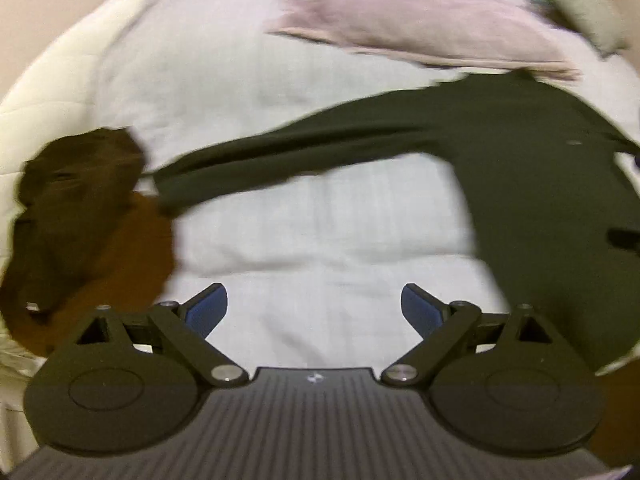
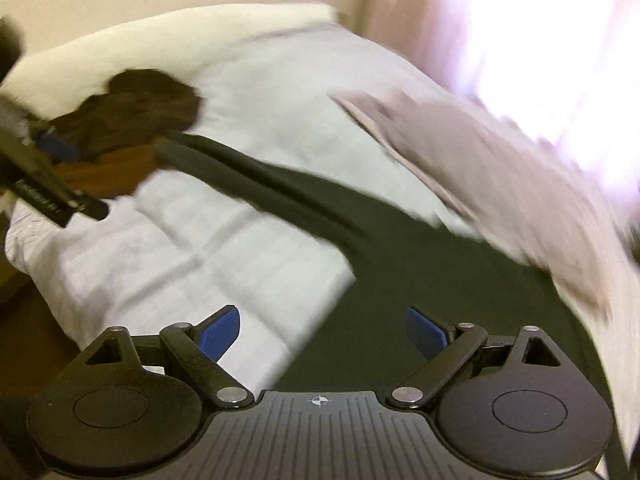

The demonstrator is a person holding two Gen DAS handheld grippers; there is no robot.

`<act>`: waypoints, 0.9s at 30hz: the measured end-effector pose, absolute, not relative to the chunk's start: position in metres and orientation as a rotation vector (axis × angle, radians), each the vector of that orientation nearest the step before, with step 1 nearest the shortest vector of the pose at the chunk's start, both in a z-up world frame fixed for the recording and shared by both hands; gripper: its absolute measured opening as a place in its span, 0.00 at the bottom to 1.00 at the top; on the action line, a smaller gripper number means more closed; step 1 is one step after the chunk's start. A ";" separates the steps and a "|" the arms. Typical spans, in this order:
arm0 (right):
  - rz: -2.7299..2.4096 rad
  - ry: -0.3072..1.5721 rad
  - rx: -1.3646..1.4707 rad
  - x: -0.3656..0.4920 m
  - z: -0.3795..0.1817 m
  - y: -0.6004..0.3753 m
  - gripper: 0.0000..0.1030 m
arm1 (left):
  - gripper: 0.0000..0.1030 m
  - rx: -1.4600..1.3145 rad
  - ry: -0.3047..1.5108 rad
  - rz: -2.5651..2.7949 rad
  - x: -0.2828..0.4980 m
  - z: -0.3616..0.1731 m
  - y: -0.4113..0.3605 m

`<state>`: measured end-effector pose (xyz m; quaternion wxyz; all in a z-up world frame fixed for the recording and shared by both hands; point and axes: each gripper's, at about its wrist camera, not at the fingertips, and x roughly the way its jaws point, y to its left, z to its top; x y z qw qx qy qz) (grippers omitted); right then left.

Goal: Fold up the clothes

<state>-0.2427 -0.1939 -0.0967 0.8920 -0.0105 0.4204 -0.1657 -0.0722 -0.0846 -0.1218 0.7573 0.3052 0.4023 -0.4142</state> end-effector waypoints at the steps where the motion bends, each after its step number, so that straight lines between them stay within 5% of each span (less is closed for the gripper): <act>1: -0.313 0.871 -0.055 -0.217 -0.101 -0.185 0.90 | 0.89 0.675 0.867 -0.885 -0.052 -0.125 -0.078; 4: -0.225 0.873 -0.129 -0.138 -0.119 -0.163 0.89 | 0.89 0.701 0.853 -0.871 0.009 -0.140 -0.060; 5: -0.195 0.873 -0.151 -0.112 -0.125 -0.157 0.72 | 0.89 0.710 0.853 -0.868 0.030 -0.145 -0.055; 7: -0.128 0.889 -0.219 -0.057 -0.146 -0.142 0.56 | 0.89 0.719 0.849 -0.862 0.066 -0.152 -0.046; 17: 0.100 0.939 -0.547 0.111 -0.261 -0.098 0.49 | 0.89 0.668 0.934 -0.773 0.186 -0.186 -0.007; 18: 0.101 0.950 -0.572 0.119 -0.269 -0.097 0.44 | 0.89 0.660 0.948 -0.763 0.192 -0.191 -0.003; 20: 0.095 0.966 -0.591 0.129 -0.279 -0.098 0.16 | 0.89 0.644 0.978 -0.743 0.204 -0.199 0.004; 22: 0.083 0.964 -0.571 0.131 -0.278 -0.101 0.05 | 0.89 0.641 0.995 -0.738 0.207 -0.206 0.008; 27: -0.011 0.863 -0.344 0.125 -0.228 -0.129 0.04 | 0.89 0.644 0.987 -0.751 0.206 -0.213 0.004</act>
